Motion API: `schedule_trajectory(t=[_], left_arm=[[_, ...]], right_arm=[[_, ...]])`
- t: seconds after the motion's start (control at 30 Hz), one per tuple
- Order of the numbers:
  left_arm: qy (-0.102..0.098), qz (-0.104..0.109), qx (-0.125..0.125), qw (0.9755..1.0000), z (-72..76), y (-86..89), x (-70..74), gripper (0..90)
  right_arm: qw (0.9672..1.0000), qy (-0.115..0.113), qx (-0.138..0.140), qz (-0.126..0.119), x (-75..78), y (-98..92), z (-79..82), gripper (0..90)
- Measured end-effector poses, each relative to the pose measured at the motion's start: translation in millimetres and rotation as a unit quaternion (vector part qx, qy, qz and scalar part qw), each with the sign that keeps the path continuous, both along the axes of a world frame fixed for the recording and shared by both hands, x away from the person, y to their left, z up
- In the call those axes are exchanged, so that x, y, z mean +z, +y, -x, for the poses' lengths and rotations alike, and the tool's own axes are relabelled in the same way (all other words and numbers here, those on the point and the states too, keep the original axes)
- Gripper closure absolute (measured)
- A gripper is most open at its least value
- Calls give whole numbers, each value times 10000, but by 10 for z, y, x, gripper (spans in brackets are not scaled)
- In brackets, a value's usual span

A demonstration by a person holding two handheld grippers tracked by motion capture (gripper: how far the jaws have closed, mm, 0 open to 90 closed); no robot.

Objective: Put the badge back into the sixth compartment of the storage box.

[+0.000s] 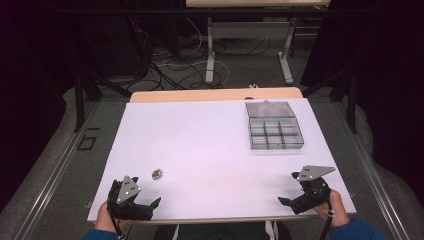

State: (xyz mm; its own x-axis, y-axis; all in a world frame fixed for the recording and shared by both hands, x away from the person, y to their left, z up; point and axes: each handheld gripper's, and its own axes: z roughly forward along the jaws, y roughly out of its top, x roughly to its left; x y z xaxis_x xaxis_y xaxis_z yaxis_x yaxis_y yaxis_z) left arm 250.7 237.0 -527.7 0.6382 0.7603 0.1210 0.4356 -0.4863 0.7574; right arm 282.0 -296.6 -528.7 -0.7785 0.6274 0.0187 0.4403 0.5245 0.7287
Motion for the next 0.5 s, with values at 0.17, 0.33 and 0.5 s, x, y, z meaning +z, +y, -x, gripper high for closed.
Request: schedule_trajectory(t=[0.17, 0.33, 0.5], left_arm=[[31, -3, 18, 10000, 2, 0, -4, 0], [101, -61, 30, 9999, -2, -10, -5, 0], [114, -190, 128, 9997, 7, 0, 1, 0]], right_arm=[[10000, 55, 54, 38, -4, 19, -22, 0], [9999, 77, 68, 37, -19, 36, -34, 0], [9998, 97, 164, 34, -18, 65, -59, 0]])
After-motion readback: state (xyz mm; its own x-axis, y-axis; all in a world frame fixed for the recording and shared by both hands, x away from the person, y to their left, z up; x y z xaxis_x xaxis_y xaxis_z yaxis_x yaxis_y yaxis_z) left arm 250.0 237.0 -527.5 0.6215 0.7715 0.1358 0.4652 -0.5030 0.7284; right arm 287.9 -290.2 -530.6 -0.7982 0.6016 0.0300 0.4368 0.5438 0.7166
